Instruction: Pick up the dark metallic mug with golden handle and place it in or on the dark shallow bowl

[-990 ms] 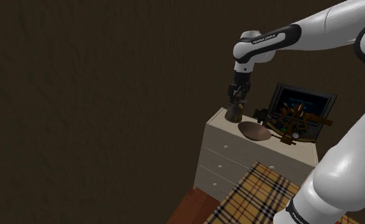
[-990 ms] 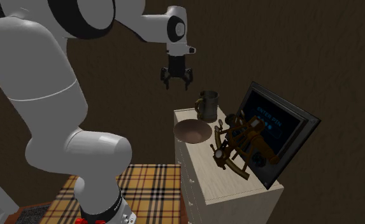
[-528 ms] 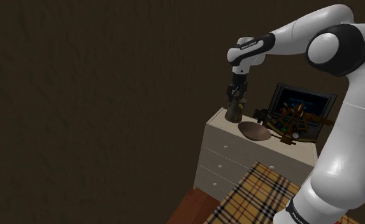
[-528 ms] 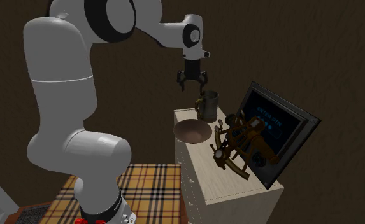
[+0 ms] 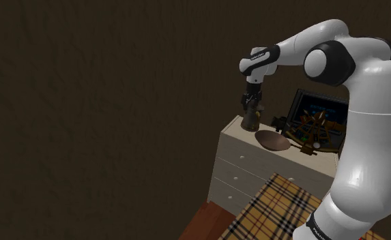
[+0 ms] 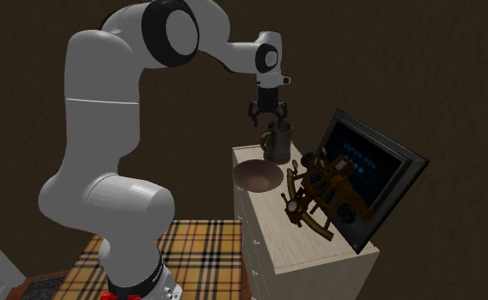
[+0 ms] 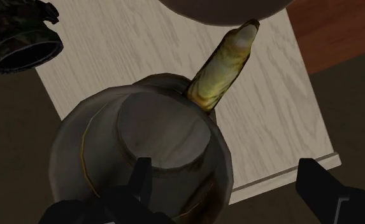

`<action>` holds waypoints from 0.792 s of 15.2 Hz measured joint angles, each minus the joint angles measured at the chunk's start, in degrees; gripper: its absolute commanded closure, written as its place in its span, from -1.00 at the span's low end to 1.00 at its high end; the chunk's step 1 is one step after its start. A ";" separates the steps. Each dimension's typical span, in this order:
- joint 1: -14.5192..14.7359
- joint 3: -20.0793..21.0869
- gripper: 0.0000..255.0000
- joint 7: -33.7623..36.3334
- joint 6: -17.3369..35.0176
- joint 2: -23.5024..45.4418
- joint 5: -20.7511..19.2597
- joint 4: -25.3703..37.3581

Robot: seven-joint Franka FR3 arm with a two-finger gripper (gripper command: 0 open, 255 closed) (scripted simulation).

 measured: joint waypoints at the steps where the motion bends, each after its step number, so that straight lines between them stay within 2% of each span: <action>1: -0.08 0.01 -1.00 -0.14 0.77 0.20 0.09 -0.57; 4: -0.09 0.15 -1.00 -0.18 2.72 0.84 0.35 -1.95; 10: -0.13 0.18 -1.00 -0.23 3.14 1.02 0.43 -2.15; 11: -0.13 0.18 1.00 -0.23 3.14 1.02 0.43 -2.15; 12: -0.13 0.18 1.00 -0.23 3.14 1.02 0.43 -2.15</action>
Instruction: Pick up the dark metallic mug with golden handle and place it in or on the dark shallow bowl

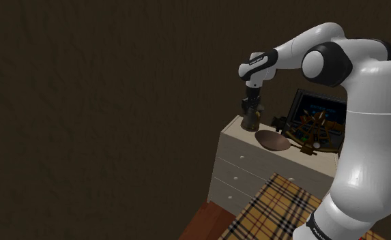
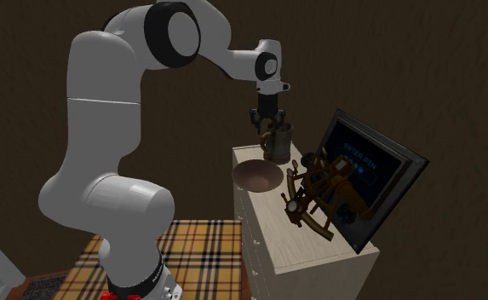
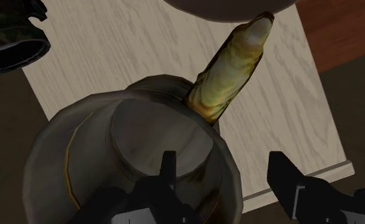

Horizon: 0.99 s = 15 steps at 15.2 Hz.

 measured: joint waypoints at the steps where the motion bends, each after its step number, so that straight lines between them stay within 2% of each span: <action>1: 0.00 0.00 1.00 0.00 0.00 0.00 0.00 0.00; 9: 0.01 0.01 1.00 0.00 -0.01 -0.01 0.01 0.00; 15: 0.23 -0.25 1.00 0.29 -3.44 -1.56 -0.62 1.92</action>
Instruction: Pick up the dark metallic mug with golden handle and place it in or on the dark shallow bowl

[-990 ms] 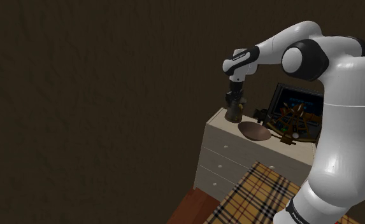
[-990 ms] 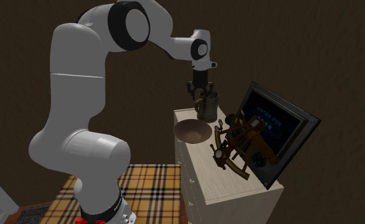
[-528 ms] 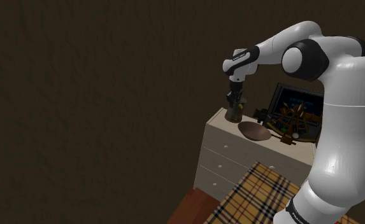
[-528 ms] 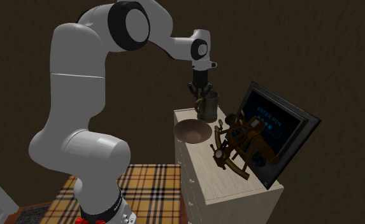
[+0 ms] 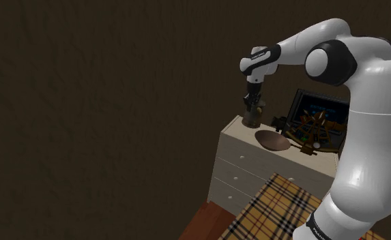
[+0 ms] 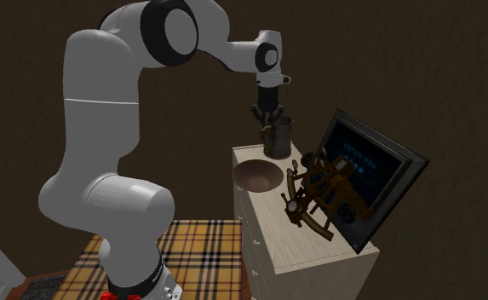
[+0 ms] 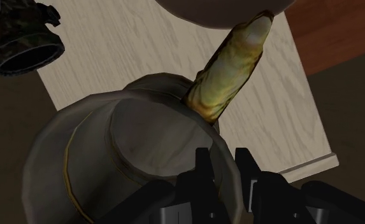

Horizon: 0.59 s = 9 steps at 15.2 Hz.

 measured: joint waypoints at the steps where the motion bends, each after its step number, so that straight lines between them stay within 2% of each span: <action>1: -0.03 -0.03 1.00 -0.02 -0.71 -0.05 -0.03 0.68; 9: 0.00 -0.35 1.00 0.04 -6.19 -1.72 -0.70 4.59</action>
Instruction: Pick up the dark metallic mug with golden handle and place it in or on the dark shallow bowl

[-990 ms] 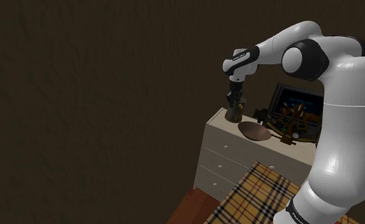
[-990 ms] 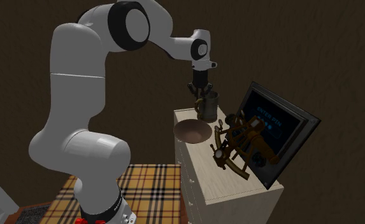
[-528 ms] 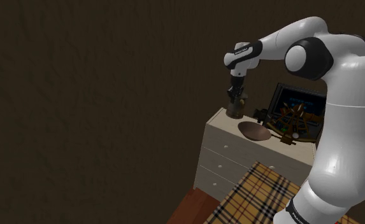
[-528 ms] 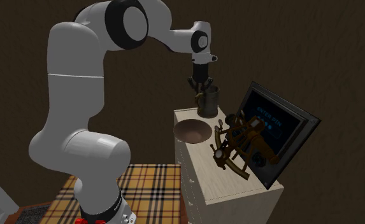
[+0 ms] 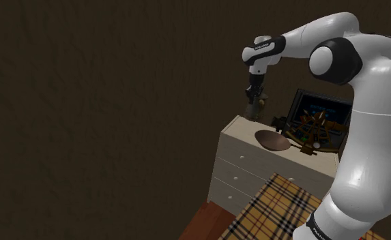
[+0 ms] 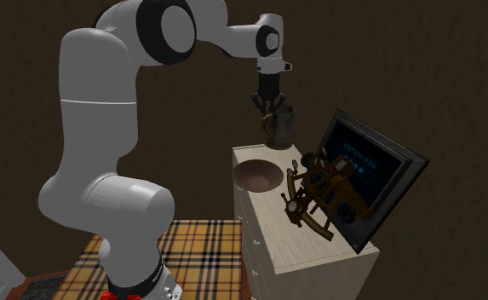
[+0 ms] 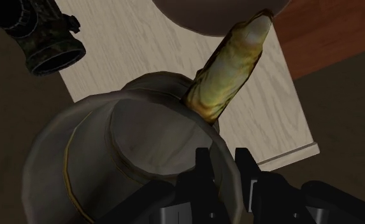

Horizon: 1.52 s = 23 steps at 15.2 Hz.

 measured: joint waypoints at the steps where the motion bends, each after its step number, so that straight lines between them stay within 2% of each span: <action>1: -0.02 -0.03 1.00 -0.01 -0.58 -0.11 -0.05 0.50; 8: -0.13 -0.13 1.00 0.03 -5.74 -0.39 -0.19 5.40; 9: 0.14 -0.23 1.00 0.17 -5.93 -1.63 -0.63 4.38; 16: 2.62 -0.51 1.00 3.10 -4.86 -18.52 -7.03 -12.44; 23: 2.43 1.03 1.00 6.32 -6.51 -34.27 -12.59 -25.74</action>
